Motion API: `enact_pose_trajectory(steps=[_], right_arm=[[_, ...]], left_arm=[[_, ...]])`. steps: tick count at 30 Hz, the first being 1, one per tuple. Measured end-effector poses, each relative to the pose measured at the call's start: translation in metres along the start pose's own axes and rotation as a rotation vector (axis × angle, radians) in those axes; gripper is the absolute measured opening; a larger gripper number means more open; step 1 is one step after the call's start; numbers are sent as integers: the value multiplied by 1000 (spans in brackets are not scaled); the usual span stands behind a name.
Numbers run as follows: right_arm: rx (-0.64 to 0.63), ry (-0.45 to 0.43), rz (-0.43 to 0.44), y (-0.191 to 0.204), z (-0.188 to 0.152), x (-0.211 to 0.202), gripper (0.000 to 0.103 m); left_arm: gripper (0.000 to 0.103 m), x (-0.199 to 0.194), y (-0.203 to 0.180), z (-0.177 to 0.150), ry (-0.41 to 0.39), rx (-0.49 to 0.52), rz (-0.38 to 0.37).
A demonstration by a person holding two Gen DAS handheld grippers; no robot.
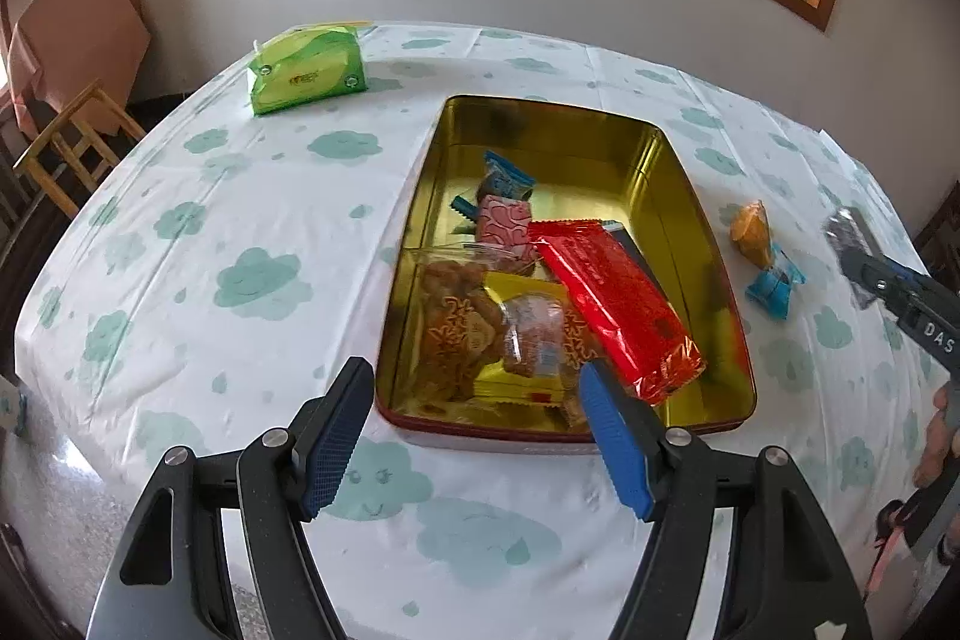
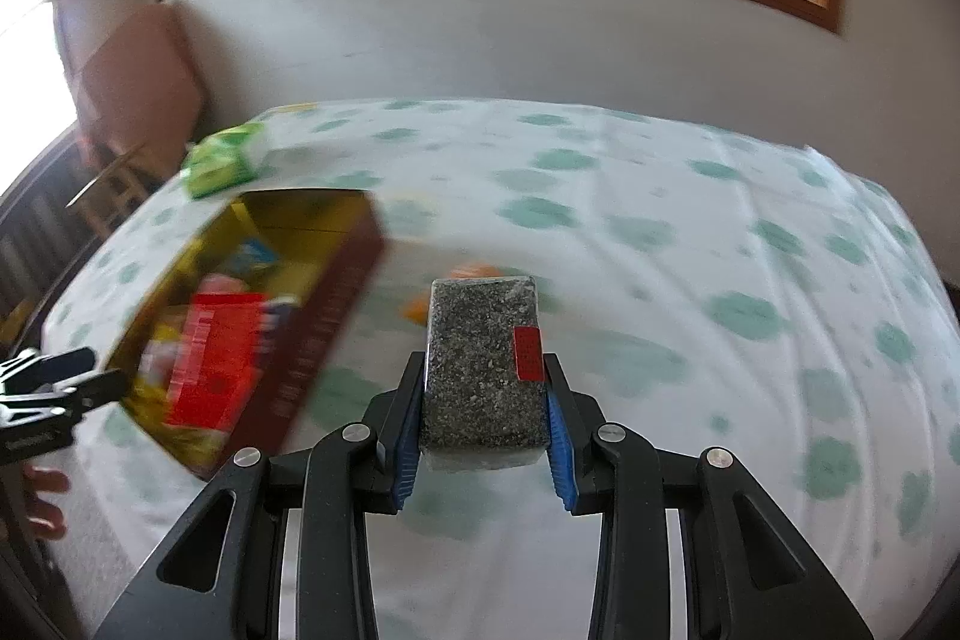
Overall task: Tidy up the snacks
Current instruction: 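Carry the grey square pack into the tin box and open the right gripper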
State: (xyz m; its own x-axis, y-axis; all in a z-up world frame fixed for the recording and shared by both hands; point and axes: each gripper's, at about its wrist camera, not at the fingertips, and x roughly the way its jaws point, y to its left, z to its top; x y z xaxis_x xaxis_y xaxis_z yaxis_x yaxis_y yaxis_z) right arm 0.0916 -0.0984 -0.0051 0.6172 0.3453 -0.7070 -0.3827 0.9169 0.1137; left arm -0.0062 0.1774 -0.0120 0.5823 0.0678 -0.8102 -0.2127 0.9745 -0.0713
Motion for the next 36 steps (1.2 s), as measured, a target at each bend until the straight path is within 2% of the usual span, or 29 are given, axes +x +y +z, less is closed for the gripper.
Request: enact_pose_trajectory(steps=[6,15,21,36], right_arm=[[-75,5,82,56,8,6,36],[-148,41,99,110,24,37,36],[-181,82,86,128,25,61,36],[-218,118,89,152,17,81,38]], left_arm=[[67,-5,17,-1,-3,-42,18],[67,-2,40,-4,28,-106,49],[68,1,48,-6,48,-103,105],[70,2,63,-7,56,-122,136]])
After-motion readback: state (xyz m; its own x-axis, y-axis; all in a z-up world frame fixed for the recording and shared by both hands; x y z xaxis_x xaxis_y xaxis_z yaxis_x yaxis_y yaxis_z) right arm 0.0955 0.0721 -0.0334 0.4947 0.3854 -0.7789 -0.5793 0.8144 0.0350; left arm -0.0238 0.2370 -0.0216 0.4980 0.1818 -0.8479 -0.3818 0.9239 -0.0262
